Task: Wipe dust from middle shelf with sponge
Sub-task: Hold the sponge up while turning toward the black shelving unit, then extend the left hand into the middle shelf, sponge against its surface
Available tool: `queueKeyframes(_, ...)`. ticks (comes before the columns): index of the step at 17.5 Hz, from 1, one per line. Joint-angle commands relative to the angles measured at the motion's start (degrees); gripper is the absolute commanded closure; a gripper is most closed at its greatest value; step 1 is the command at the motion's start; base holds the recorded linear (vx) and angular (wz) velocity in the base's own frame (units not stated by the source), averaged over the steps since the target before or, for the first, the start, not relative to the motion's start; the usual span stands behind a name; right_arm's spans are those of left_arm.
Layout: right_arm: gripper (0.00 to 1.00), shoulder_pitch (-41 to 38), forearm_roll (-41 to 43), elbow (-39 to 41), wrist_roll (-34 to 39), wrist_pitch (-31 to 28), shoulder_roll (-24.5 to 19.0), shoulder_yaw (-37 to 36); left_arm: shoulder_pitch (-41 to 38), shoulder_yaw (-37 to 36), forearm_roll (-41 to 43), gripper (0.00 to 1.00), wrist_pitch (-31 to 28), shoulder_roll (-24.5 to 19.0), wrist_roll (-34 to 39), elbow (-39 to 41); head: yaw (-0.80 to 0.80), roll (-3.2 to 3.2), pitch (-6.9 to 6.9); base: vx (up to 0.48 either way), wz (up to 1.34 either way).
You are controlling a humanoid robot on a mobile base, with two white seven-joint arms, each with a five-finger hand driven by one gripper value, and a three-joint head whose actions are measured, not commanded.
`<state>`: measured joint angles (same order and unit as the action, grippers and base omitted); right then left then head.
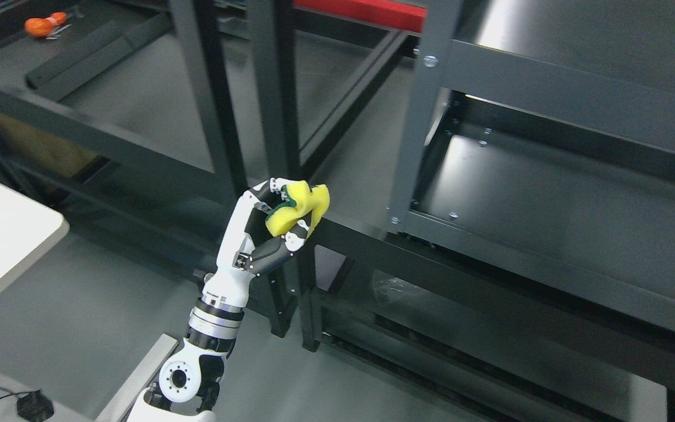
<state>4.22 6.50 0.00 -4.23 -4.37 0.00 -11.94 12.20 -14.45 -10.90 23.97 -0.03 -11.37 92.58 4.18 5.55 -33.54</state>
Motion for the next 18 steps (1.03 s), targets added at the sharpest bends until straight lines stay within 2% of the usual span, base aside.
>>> queueKeyframes(1,0.0,0.0,0.0,1.0,0.0,0.0,1.0,0.0,2.5,-15.1,0.4,0.98,0.1,-1.0,0.0,1.7,0.0,0.0,0.0,-0.14,-0.81)
queueKeyframes(2,0.0,0.0,0.0,1.0,0.0,0.0,1.0,0.0,5.2,-18.0,1.6,0.98,0.0,-1.0,0.1,1.6,0.0,0.0,0.01,-0.114,-0.8)
queueKeyframes(6,0.0,0.0,0.0,1.0,0.0,0.0,1.0,0.0,18.7,-27.6,15.6,1.0,-0.2,-1.0,-0.6,0.0,0.0,0.0,0.01,-0.107,-0.72)
queueKeyframes(10,0.0,0.0,0.0,1.0,0.0,0.0,1.0,0.0,33.2,-34.7,22.9,1.0,-0.5,-1.0,-3.9,-1.1,0.0,0.0,0.03,-0.047,-0.37)
queueKeyframes(15,0.0,0.0,0.0,1.0,0.0,0.0,1.0,0.1,54.6,-38.3,31.5,1.0,-0.5,-1.0,-6.0,-8.4,0.0,0.0,0.05,0.005,0.03)
queueKeyframes(18,0.0,0.0,0.0,1.0,0.0,0.0,1.0,0.0,69.4,-39.9,32.8,1.0,-0.6,-1.0,-5.6,-13.1,0.0,0.0,0.05,0.019,0.11)
